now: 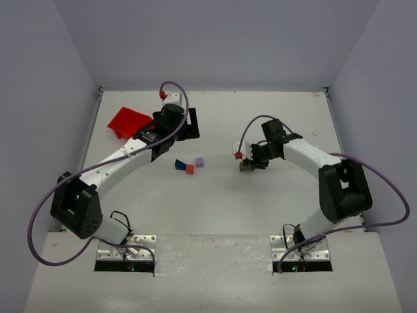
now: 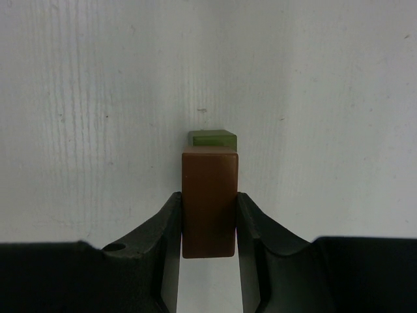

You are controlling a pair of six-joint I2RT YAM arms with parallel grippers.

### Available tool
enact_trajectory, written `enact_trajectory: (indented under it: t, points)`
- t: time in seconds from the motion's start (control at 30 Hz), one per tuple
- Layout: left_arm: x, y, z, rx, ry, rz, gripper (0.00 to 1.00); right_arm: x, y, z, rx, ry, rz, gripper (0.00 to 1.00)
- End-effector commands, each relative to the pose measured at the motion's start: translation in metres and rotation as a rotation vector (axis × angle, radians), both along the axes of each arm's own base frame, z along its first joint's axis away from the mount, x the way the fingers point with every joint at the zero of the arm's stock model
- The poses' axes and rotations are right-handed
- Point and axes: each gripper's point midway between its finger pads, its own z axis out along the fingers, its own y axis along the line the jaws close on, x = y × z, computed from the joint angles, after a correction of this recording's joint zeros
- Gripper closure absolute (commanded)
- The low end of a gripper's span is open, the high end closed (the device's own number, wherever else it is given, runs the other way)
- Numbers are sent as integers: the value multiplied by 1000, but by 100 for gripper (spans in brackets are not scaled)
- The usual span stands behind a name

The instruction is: Build the wood block tower

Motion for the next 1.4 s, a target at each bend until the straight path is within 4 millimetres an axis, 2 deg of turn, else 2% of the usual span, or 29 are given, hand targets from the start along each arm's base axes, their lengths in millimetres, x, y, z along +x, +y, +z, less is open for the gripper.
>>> enact_trajectory:
  t: [0.0, 0.37, 1.07, 1.37]
  points:
    - [13, -5, 26, -17, -60, -6, 0, 19, 5, 14, 40, -62, 58, 81]
    - [16, -12, 23, -16, -42, -34, 0, 19, 10, 16, 100, -59, 92, 80]
    - [20, -18, 10, -4, -7, -52, 0, 19, 9, 5, 69, -12, 133, 77]
    - [20, -18, 7, 4, 0, -55, 0, 21, 10, 6, 72, -10, 126, 75]
